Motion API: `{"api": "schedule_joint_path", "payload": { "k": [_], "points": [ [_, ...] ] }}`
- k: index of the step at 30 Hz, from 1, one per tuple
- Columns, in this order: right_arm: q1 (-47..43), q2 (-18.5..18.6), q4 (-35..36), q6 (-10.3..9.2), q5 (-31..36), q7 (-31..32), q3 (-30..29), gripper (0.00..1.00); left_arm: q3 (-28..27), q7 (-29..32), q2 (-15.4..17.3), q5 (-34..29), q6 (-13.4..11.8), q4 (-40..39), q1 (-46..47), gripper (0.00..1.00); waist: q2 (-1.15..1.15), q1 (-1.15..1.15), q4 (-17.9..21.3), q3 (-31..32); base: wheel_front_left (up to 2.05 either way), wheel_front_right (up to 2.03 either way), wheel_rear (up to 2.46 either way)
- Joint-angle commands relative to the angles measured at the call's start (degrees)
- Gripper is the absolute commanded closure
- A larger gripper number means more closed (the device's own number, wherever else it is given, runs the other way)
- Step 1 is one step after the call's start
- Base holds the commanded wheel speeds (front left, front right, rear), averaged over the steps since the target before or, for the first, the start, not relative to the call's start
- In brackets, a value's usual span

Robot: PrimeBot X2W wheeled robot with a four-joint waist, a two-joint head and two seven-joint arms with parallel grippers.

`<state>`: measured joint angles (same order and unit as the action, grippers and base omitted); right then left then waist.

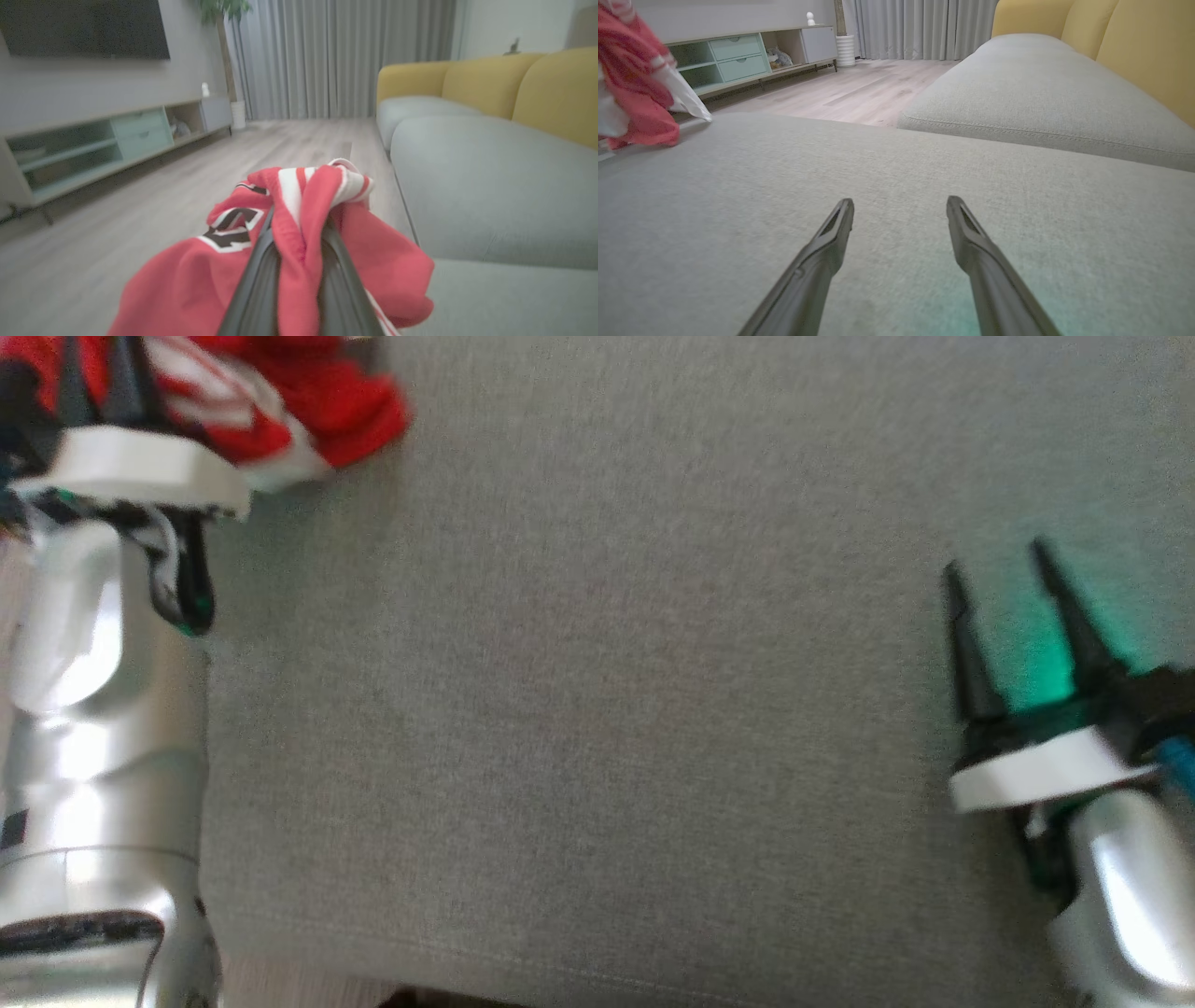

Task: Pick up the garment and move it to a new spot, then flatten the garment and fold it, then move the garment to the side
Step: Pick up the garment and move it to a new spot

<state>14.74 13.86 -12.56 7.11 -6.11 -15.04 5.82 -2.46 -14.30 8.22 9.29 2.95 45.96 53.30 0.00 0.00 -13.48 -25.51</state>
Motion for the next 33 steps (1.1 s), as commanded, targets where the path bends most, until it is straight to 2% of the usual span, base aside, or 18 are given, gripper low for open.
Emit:
{"api": "schedule_joint_path", "payload": {
  "k": [1,6,10,13,18,24,27,32,33],
  "points": [
    [-1.9,-1.4,0.9,0.37,-0.5,0.0,2.0,0.0,-0.1,-0.7,3.0,-1.6,-0.1,-6.5,-1.9,1.0,0.0,0.0,2.5,7.4,0.0,0.0,0.0],
    [-4.9,-5.1,0.2,0.37,-1.3,0.0,3.2,0.0,2.9,-0.7,3.0,-4.7,1.5,-18.1,-4.7,1.0,0.0,0.0,7.4,17.1,0.0,0.0,0.0],
    [-7.8,-6.9,1.3,0.37,-2.0,0.0,2.8,0.0,7.1,-0.3,1.8,-3.8,3.5,-21.7,-5.0,1.0,0.0,0.0,11.9,22.8,0.0,0.0,0.0],
    [-9.7,-7.9,2.3,0.37,-2.3,0.0,2.2,0.0,11.6,2.3,0.6,-2.5,4.2,-24.1,-4.6,1.0,0.0,0.0,15.3,24.7,0.0,0.0,0.0],
    [-10.6,-9.1,2.9,0.37,-2.3,0.0,2.7,0.0,18.8,5.3,-1.1,0.5,4.5,-26.1,-4.8,1.0,0.0,0.0,19.9,23.9,0.0,0.0,0.0],
    [-9.3,-10.2,4.0,0.37,-2.6,0.0,2.8,0.0,30.4,5.6,-3.4,2.4,4.5,-21.8,-9.7,1.0,0.0,0.0,24.6,18.4,0.0,0.0,0.0],
    [-7.8,-10.6,4.6,0.37,-2.9,0.0,3.3,0.0,34.1,3.7,-4.2,0.4,3.7,-14.5,-11.6,1.0,0.0,0.0,26.5,14.3,0.0,0.0,0.0],
    [-5.2,-10.9,4.0,0.37,-4.5,0.0,5.7,0.0,37.3,0.2,-5.2,2.0,3.2,-2.9,-13.7,1.0,0.0,0.0,28.6,9.8,0.0,0.0,0.0],
    [-4.9,-10.9,3.9,0.37,-4.6,0.0,5.8,0.0,38.3,-0.2,-5.3,2.0,3.1,-2.0,-14.1,0.8,0.0,0.0,28.6,9.6,0.0,0.0,0.0]
  ]
}}
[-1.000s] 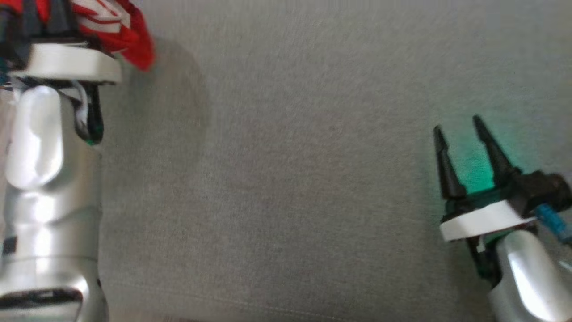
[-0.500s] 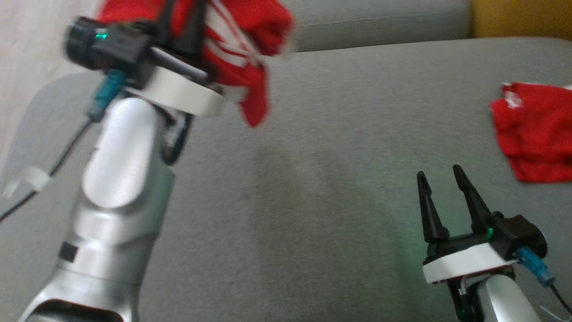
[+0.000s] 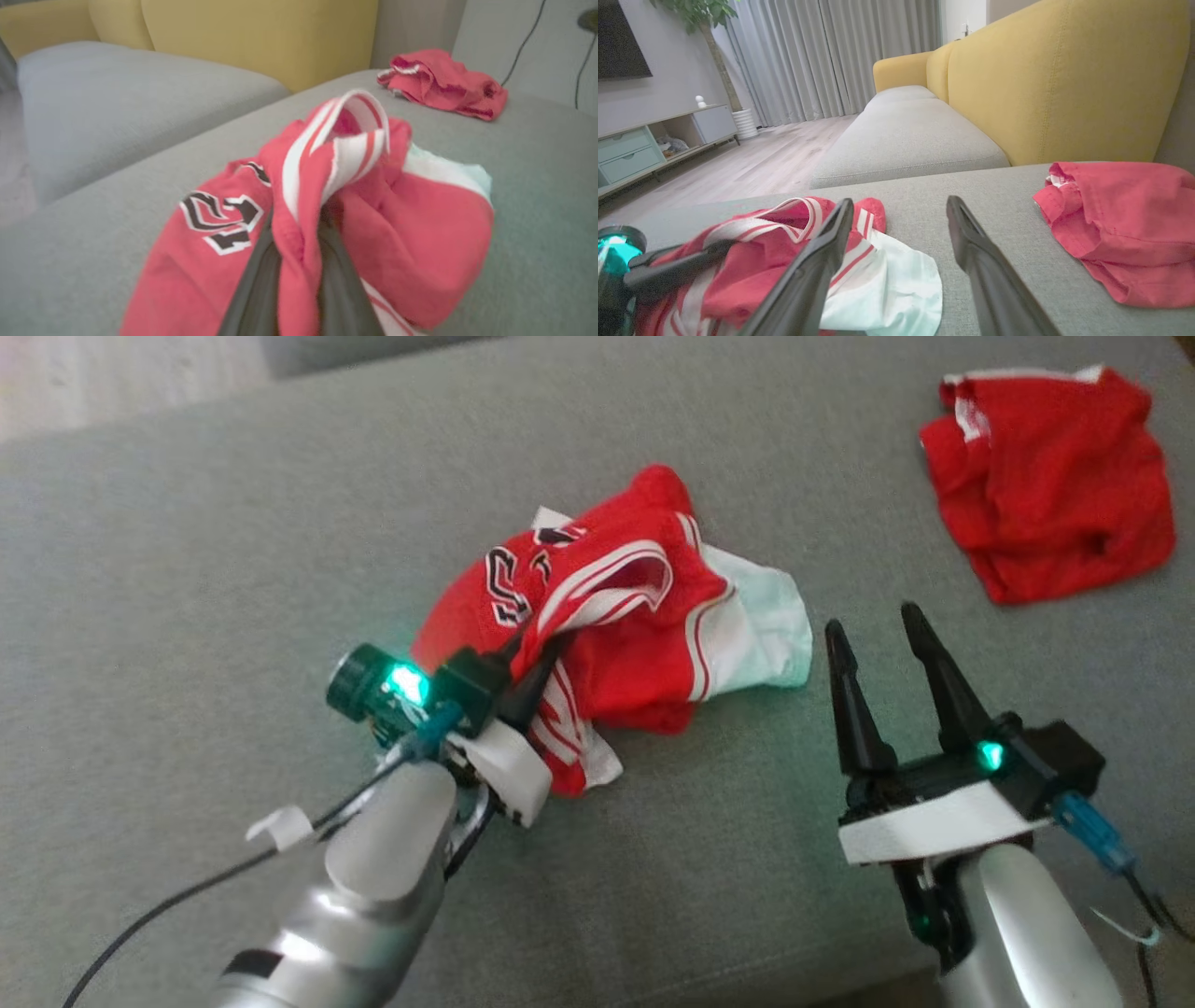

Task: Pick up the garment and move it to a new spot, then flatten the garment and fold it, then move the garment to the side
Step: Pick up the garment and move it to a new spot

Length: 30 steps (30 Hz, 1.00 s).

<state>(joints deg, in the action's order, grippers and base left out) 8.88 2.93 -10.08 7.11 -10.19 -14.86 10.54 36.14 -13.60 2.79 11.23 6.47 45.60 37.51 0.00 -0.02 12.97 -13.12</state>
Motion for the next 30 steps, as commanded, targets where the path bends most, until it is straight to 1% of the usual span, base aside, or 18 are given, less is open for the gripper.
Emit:
{"api": "schedule_joint_path", "payload": {
  "k": [1,2,3,4,6,8,10,14,17,19,22,26,30],
  "points": [
    [1.0,0.0,1.3,0.37,-0.6,-0.1,1.1,0.0,1.1,-1.2,0.1,0.5,-0.4,-1.8,1.1,0.0,0.0,0.02,2.1,-2.7,0.0,0.0,0.0],
    [1.0,0.0,1.3,0.37,-0.6,-0.1,1.1,0.0,1.1,-1.2,0.1,0.5,-0.4,-1.8,1.1,0.0,0.0,0.02,2.1,-2.7,0.0,0.0,0.0],
    [1.0,0.0,1.2,0.37,-0.7,-0.1,0.8,0.0,2.2,-1.3,0.1,1.2,-0.6,-2.7,0.4,0.0,0.0,0.02,1.8,-2.5,0.0,0.0,0.0],
    [0.8,0.0,1.0,0.37,-0.8,-0.1,0.6,0.0,2.9,-1.3,0.1,1.7,-1.2,-4.7,-0.3,0.0,0.0,0.02,1.3,-2.0,0.0,0.0,0.0],
    [0.2,0.0,0.5,0.37,-0.6,-0.1,-0.4,0.0,3.2,-1.4,0.1,2.1,-3.5,-9.4,-2.1,0.0,0.0,0.02,-0.1,-0.3,0.0,0.0,0.0],
    [-0.9,0.0,0.1,0.37,-0.4,-0.1,-1.4,0.0,1.7,-1.4,0.1,2.1,-6.6,-14.2,-5.1,0.0,0.0,0.02,-1.7,2.0,0.0,0.0,0.0],
    [-2.6,0.0,-0.2,0.37,-0.2,-0.1,-2.4,0.0,-0.9,-1.4,0.1,2.0,-9.2,-19.0,-9.1,0.0,0.0,0.02,-3.5,5.0,0.0,0.0,0.0],
    [-7.0,0.5,-0.4,0.37,0.2,-0.1,-4.4,0.0,-8.1,-1.4,0.1,2.1,-13.2,-27.1,-19.7,0.0,0.0,0.02,-7.0,11.0,0.0,0.0,0.0],
    [-9.7,0.6,0.1,0.37,0.4,-0.1,-5.8,0.0,-13.8,-1.4,0.5,0.2,-16.1,-32.6,-27.4,0.0,0.0,0.02,-9.0,13.4,0.0,0.0,0.0],
    [-11.1,0.6,0.7,0.37,0.4,-0.1,-6.8,0.0,-16.3,-1.4,0.4,-1.5,-17.1,-36.2,-32.1,0.0,0.0,0.02,-10.2,14.7,0.0,0.0,0.0],
    [-13.3,0.5,1.1,0.37,0.2,-0.1,-7.1,0.0,-18.1,-1.4,0.3,-3.7,-17.4,-40.5,-38.1,0.0,0.0,0.02,-11.6,16.2,0.0,0.0,0.0],
    [-15.3,0.5,1.0,0.37,0.6,-0.1,-5.4,0.0,-19.3,-1.4,0.2,-5.1,-17.6,-42.4,-43.3,0.0,0.0,0.02,-12.7,17.3,0.0,0.0,0.0],
    [-15.9,0.5,0.8,0.37,0.9,-0.1,-4.6,0.0,-19.9,-1.4,0.1,-5.6,-17.7,-43.1,-45.0,0.0,0.0,0.02,-13.2,17.7,0.0,0.0,0.0]
  ]
}}
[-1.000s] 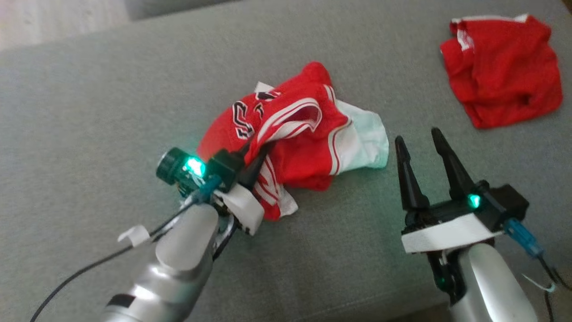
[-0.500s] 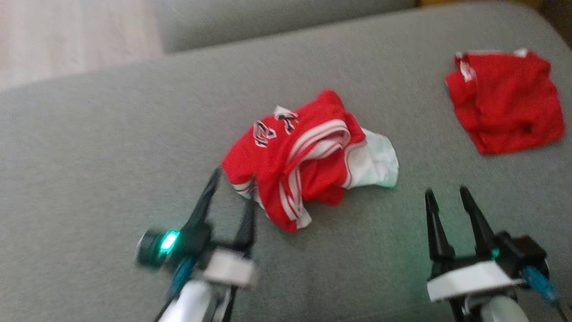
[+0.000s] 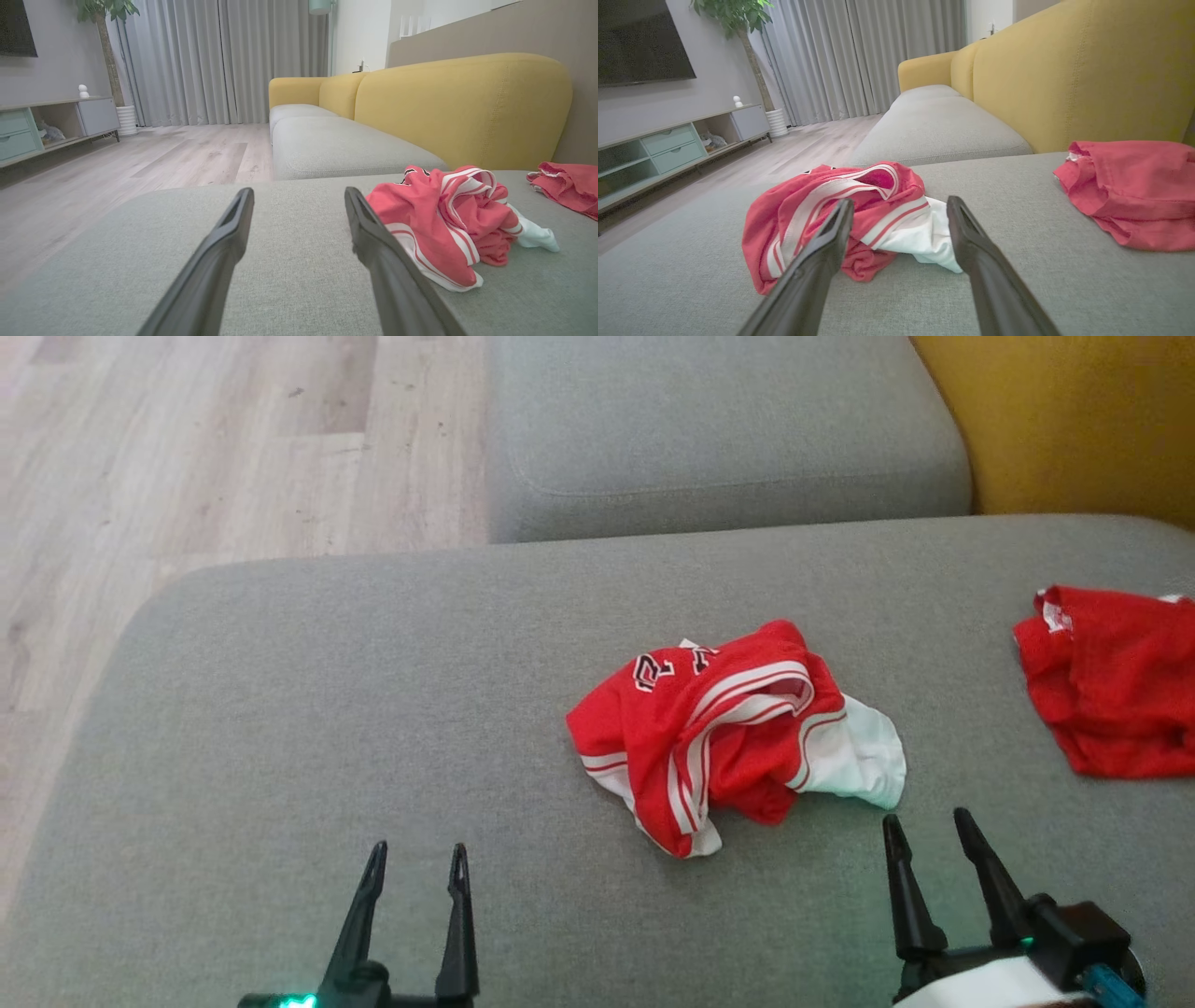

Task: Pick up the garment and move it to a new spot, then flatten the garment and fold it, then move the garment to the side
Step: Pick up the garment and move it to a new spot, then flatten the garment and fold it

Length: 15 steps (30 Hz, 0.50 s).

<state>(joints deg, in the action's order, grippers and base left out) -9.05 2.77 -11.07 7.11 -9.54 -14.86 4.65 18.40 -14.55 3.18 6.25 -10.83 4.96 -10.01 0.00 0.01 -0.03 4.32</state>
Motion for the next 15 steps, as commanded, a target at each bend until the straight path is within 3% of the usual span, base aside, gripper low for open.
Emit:
{"api": "schedule_joint_path", "payload": {
  "k": [1,15],
  "points": [
    [1.9,0.6,1.8,0.37,0.2,-0.1,1.4,0.0,-2.2,-0.4,-0.3,-0.7,-0.4,-2.5,2.4,0.0,0.0,-0.01,-0.3,0.3,0.0,0.0,0.0],
    [1.4,0.4,1.3,0.37,0.2,-0.1,1.1,0.0,-2.5,-0.4,-0.3,-0.3,-1.8,-2.9,2.1,0.0,0.0,-0.01,-0.2,0.3,0.0,0.0,0.0]
  ]
}}
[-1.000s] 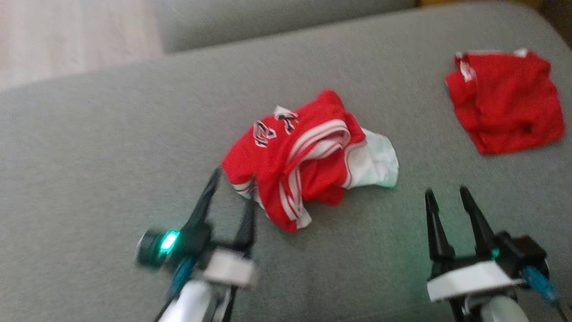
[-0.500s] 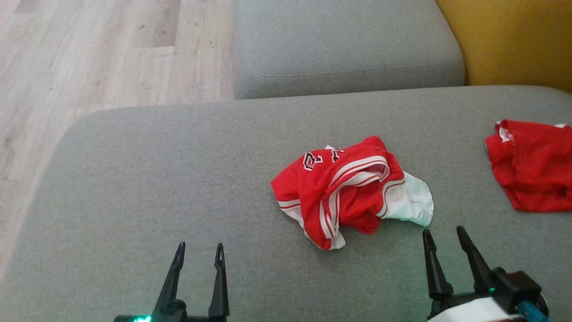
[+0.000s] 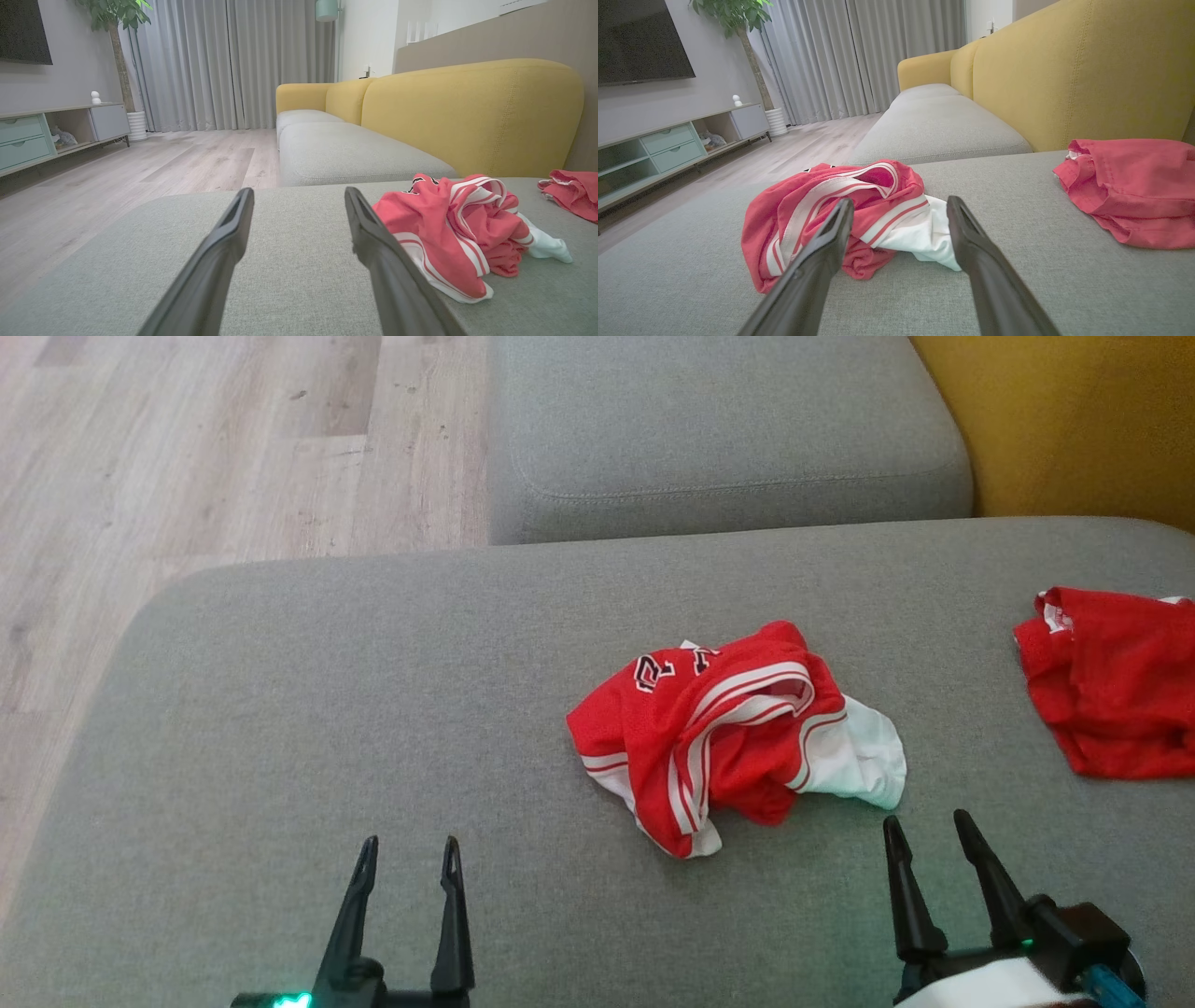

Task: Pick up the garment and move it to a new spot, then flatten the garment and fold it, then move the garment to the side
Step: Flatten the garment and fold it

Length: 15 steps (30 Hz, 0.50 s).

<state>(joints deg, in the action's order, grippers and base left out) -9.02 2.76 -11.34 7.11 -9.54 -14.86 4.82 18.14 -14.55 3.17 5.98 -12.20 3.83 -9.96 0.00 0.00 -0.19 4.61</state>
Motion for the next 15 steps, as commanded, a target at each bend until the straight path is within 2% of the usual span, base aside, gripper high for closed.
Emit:
{"api": "schedule_joint_path", "payload": {
  "k": [1,8,13,15],
  "points": [
    [1.4,0.5,1.6,0.37,0.2,-0.1,1.0,0.0,-2.3,-0.4,-0.3,0.0,-0.4,-1.8,2.1,0.0,0.0,0.0,0.0,0.0,0.0,0.0,0.0],
    [1.8,0.5,1.7,0.37,0.3,-0.1,1.2,0.0,-1.9,-0.4,-0.3,0.1,-0.1,-1.3,2.5,0.0,0.0,0.0,0.0,-0.9,0.0,0.0,0.0],
    [3.0,0.9,2.2,0.37,0.7,-0.1,1.4,0.0,1.4,-0.4,-0.3,0.7,1.7,1.0,6.9,0.0,0.0,0.0,0.9,-3.8,0.0,0.0,0.0],
    [3.8,1.2,2.3,0.37,0.7,-0.1,2.0,0.0,3.8,-0.4,-0.3,1.4,3.2,3.2,9.5,0.0,0.0,0.0,1.6,-5.6,0.0,0.0,0.0]
  ]
}}
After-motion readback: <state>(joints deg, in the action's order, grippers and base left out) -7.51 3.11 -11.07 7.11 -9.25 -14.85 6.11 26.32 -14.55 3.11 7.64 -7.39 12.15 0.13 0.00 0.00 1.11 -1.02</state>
